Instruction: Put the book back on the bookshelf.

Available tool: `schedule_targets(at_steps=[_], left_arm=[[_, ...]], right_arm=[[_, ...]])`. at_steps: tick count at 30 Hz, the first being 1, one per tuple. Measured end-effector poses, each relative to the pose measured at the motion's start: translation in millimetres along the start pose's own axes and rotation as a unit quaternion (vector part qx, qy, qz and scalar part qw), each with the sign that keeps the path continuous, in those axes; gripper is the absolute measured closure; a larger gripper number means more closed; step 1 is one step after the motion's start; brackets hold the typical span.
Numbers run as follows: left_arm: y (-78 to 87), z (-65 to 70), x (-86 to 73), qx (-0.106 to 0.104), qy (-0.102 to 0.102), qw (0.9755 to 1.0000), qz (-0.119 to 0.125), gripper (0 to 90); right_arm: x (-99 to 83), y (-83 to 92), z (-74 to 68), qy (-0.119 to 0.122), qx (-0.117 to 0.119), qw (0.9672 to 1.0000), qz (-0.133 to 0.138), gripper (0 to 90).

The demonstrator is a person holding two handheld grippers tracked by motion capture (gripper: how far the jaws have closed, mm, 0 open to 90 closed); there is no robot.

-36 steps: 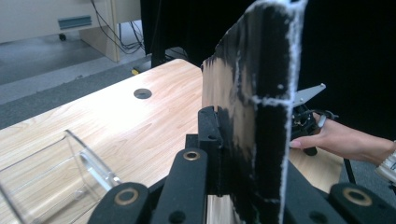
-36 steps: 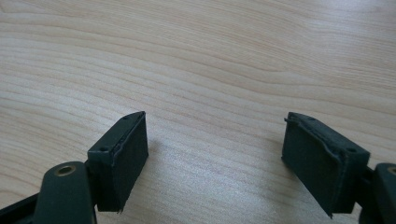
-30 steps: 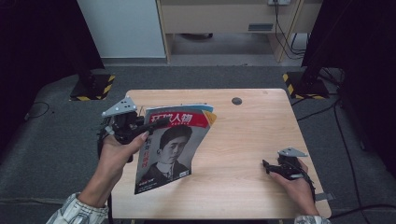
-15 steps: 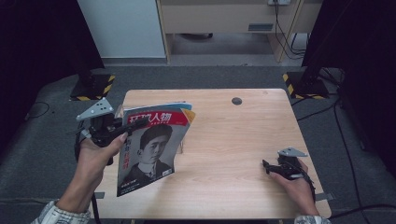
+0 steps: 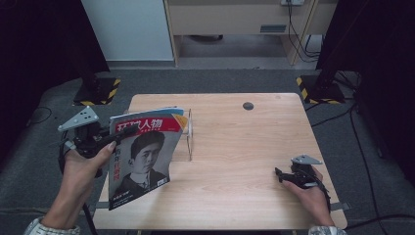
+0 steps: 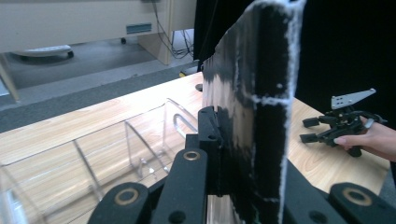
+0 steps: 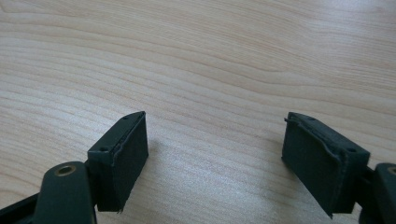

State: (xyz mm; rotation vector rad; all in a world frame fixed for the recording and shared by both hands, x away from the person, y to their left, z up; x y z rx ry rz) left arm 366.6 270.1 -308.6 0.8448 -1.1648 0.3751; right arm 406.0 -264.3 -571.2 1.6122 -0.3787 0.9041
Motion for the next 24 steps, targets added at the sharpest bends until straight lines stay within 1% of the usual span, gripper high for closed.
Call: schedule_targets(at_steps=[12, 16, 24], left_arm=[[23.4, -13.5, -2.9, 0.02, 0.009, 0.9997, 0.009, 86.7], [28.2, -17.5, -6.5, 0.03, 0.008, 0.9995, 0.004, 86.7], [40.2, -26.6, -8.4, 0.041, 0.014, 0.999, 0.008, 86.7]], right_arm=[[0.1, 0.0, -0.1, 0.001, 0.001, 1.0, 0.0, 22.5], [0.0, 0.0, -0.1, 0.002, 0.002, 1.0, 0.0, 22.5], [-0.1, 0.1, -0.2, 0.005, 0.003, 1.0, 0.0, 22.5]])
Point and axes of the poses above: each handheld gripper's, and its own axes: y roughly backward along the jaws, x roughly out of its top, z roughly to its right, the point moved 5 cm from there along -y, roughly forward along the jaws, and after that the axes turned 1 degree about -z, right-handed, at the moved point
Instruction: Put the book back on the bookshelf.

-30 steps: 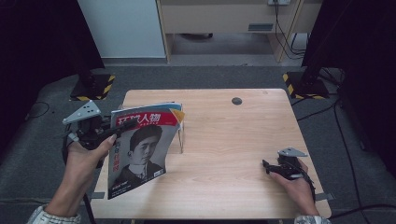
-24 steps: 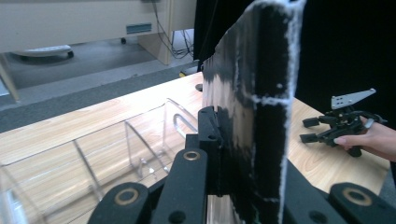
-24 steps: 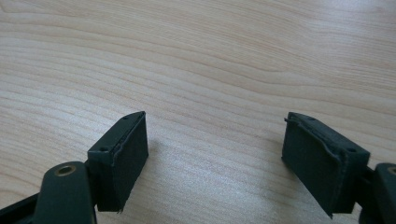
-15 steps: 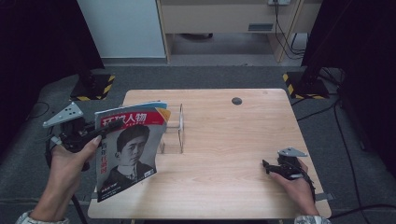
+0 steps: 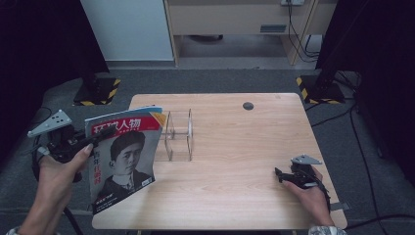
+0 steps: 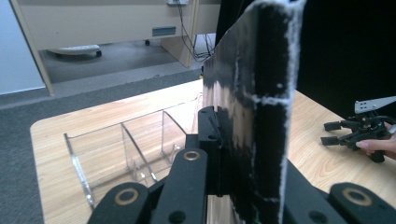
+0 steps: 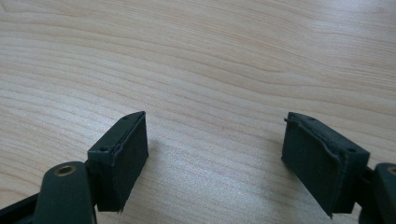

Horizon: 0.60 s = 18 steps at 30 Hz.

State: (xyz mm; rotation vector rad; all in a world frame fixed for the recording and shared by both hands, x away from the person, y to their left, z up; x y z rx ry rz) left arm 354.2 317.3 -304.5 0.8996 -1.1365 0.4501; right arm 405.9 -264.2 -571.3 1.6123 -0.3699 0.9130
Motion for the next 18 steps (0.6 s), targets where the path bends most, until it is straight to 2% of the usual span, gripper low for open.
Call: schedule_targets(at_steps=[10, 18], left_arm=[[18.2, -17.0, -4.6, 0.023, 0.013, 0.9996, 0.005, 86.7], [23.2, -26.5, -4.3, 0.039, 0.017, 0.9991, 0.006, 86.7]], right_arm=[[-0.1, 0.2, -0.4, 0.0, 0.001, 1.0, -0.001, 22.5], [0.0, 0.1, -0.3, 0.002, 0.001, 1.0, -0.001, 22.6]])
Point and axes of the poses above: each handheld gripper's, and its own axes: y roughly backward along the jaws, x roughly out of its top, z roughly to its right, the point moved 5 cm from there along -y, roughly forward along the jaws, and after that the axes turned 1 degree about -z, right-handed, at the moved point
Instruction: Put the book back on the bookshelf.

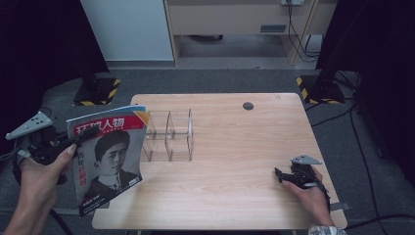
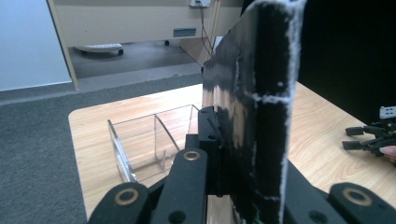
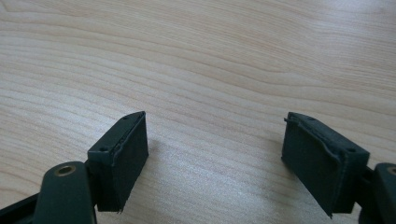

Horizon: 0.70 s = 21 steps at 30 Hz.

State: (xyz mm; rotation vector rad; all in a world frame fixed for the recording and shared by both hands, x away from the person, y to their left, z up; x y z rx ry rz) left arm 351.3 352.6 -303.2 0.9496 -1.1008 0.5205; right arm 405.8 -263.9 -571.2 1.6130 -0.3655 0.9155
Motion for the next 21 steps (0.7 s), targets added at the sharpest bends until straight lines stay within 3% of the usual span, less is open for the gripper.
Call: schedule_targets(at_steps=[13, 21], left_arm=[[-6.7, -14.1, 6.6, 0.025, 0.006, 0.9997, 0.001, 86.7], [-13.2, -26.6, 12.4, 0.048, 0.019, 0.9985, 0.017, 86.7]], right_arm=[[0.0, 0.1, -0.3, 0.0, 0.001, 1.0, -0.001, 22.5], [0.0, 0.1, -0.4, 0.0, 0.002, 1.0, -0.001, 22.5]])
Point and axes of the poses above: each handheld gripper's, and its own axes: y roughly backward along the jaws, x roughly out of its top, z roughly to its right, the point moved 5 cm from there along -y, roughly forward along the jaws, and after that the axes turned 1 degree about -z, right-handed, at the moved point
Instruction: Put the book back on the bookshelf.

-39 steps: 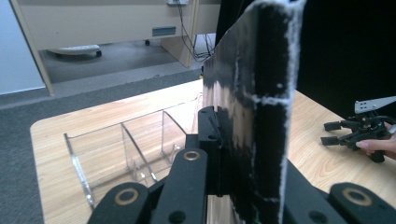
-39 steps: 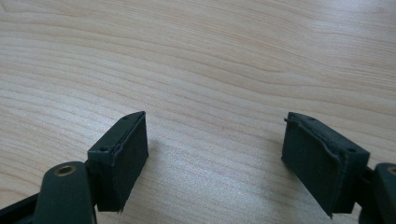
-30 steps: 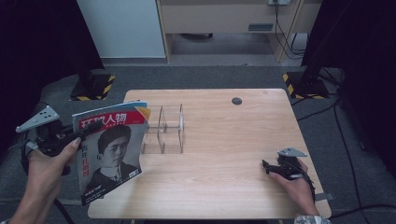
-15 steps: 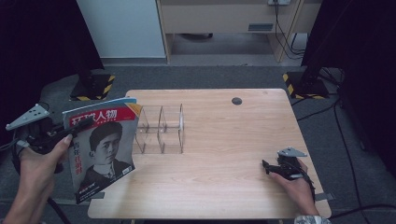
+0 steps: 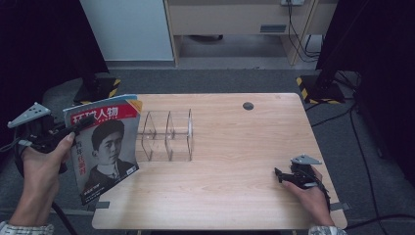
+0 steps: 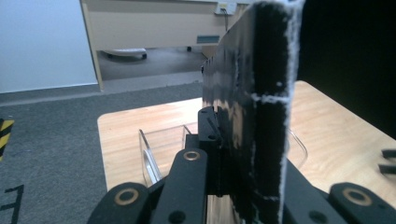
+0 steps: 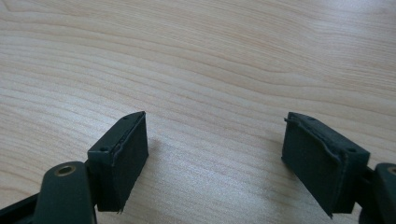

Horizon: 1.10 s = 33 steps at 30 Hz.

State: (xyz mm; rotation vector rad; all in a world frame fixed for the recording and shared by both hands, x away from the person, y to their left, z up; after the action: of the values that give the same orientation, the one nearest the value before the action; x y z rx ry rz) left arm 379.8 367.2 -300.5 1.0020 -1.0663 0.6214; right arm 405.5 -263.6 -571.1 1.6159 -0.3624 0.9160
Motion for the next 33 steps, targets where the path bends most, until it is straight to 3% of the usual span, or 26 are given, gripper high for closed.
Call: schedule_targets(at_steps=[18, 27, 33], left_arm=[[-29.8, -16.6, 7.8, 0.036, 0.028, 0.9984, 0.032, 86.6], [-43.1, -14.7, 9.0, 0.052, 0.018, 0.9979, 0.034, 86.6], [-49.7, -13.9, 11.4, 0.06, 0.019, 0.9969, 0.048, 86.6]], right_arm=[[0.0, -0.1, -0.3, 0.001, 0.001, 1.0, 0.0, 22.5], [0.1, -0.2, -0.6, 0.002, 0.002, 1.0, 0.001, 22.5], [0.2, -0.3, -0.6, 0.002, 0.002, 1.0, 0.001, 22.5]])
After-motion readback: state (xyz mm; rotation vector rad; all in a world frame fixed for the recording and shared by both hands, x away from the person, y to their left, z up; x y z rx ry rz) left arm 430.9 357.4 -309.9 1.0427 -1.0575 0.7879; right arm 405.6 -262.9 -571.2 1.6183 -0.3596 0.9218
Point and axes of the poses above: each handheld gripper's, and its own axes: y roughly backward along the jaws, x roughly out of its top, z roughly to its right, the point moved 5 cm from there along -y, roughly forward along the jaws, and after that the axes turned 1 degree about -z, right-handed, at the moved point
